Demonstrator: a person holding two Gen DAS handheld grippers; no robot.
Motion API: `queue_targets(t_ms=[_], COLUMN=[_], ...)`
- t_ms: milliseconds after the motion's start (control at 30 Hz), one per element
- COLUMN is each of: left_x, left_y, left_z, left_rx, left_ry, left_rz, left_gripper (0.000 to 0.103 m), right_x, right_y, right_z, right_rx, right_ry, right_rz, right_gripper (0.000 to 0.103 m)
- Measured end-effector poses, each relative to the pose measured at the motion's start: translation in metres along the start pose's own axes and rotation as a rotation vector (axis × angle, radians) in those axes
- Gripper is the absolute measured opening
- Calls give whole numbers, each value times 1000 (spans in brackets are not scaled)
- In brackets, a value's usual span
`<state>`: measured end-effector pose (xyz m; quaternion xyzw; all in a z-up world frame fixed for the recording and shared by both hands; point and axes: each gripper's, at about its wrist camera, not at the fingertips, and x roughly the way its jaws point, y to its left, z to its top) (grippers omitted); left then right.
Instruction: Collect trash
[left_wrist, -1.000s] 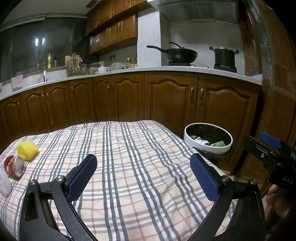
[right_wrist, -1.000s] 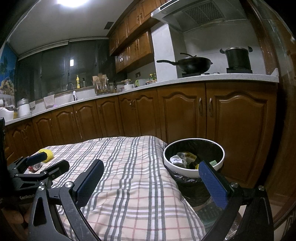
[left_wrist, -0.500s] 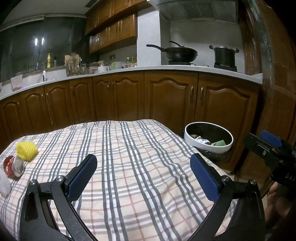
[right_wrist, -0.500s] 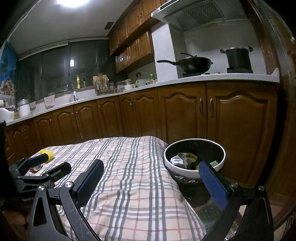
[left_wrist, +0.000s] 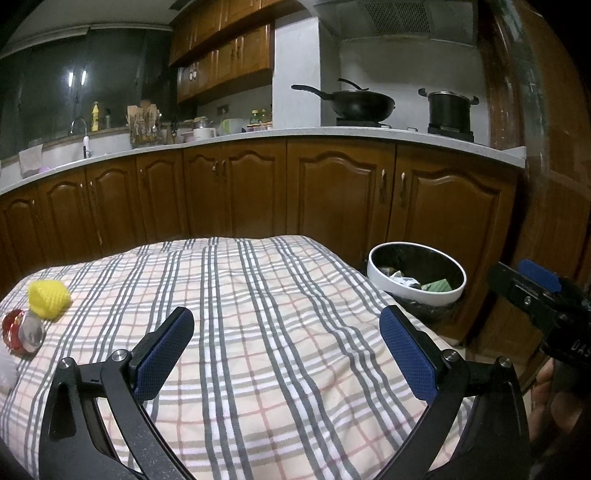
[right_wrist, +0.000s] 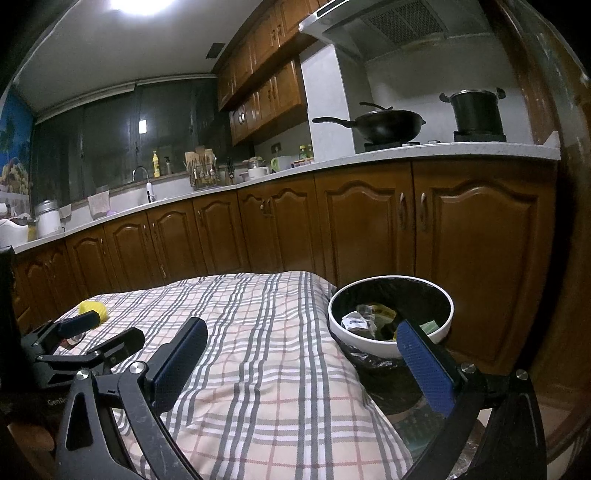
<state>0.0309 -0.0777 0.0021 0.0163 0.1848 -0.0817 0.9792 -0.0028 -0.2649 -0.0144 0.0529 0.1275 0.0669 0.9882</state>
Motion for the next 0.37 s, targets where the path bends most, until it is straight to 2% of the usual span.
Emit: queue_targets(t_ms=[367], left_x=[3], left_y=[1], left_z=[3], left_rx=[-3], left_ry=[13], left_rz=[-16], left_gripper=[103], right_x=[7], right_y=[-3], right_z=[2], right_rx=[4], right_ry=[18], right_rz=[0], right_gripper=[103])
